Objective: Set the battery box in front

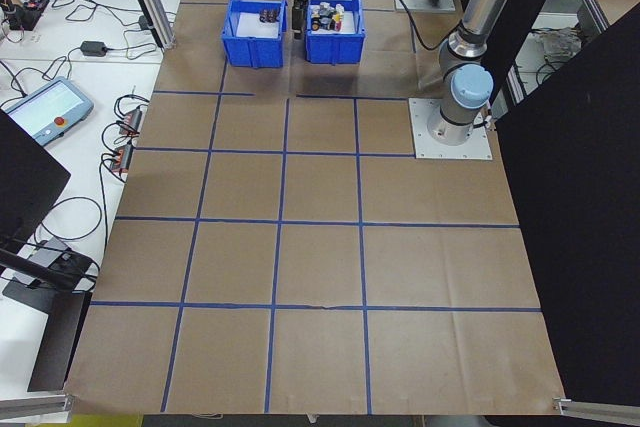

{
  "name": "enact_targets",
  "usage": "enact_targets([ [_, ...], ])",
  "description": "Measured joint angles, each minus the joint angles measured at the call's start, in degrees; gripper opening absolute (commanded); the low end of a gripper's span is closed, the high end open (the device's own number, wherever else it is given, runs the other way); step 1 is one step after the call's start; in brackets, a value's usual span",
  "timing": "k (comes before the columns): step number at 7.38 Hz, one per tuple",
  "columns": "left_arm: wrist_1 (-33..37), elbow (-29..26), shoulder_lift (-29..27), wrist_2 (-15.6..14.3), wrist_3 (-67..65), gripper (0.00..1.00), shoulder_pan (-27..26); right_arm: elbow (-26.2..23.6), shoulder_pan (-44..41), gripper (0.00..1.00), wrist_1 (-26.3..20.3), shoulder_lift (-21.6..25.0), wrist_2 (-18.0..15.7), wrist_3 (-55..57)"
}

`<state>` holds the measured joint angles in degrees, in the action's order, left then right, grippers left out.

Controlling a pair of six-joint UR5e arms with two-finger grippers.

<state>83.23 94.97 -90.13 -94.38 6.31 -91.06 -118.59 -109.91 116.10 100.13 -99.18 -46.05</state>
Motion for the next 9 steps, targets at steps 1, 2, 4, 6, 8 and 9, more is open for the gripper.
enact_targets([
  [1,0.6,0.7,0.9,0.1,0.0,0.99,-0.2,0.1,5.5,1.00,-1.2,1.8,2.5,3.9],
  [2,1.1,1.6,1.7,0.3,-0.1,0.99,-0.2,0.1,10.6,1.00,-2.2,3.6,3.9,9.2],
  [4,1.8,2.6,3.0,0.5,-0.1,0.99,-0.2,0.4,17.5,1.00,-4.4,6.5,4.6,19.4],
  [6,2.9,2.9,4.1,0.5,-0.2,0.99,-0.3,5.1,21.9,1.00,-13.5,7.4,5.1,36.8],
  [8,3.5,2.9,4.7,0.5,-0.3,0.99,-0.2,16.2,22.6,1.00,-24.1,2.2,7.7,50.3],
  [9,3.5,2.9,4.6,0.5,-0.3,0.99,-0.1,20.1,22.6,1.00,-26.2,-0.3,8.5,52.6],
])
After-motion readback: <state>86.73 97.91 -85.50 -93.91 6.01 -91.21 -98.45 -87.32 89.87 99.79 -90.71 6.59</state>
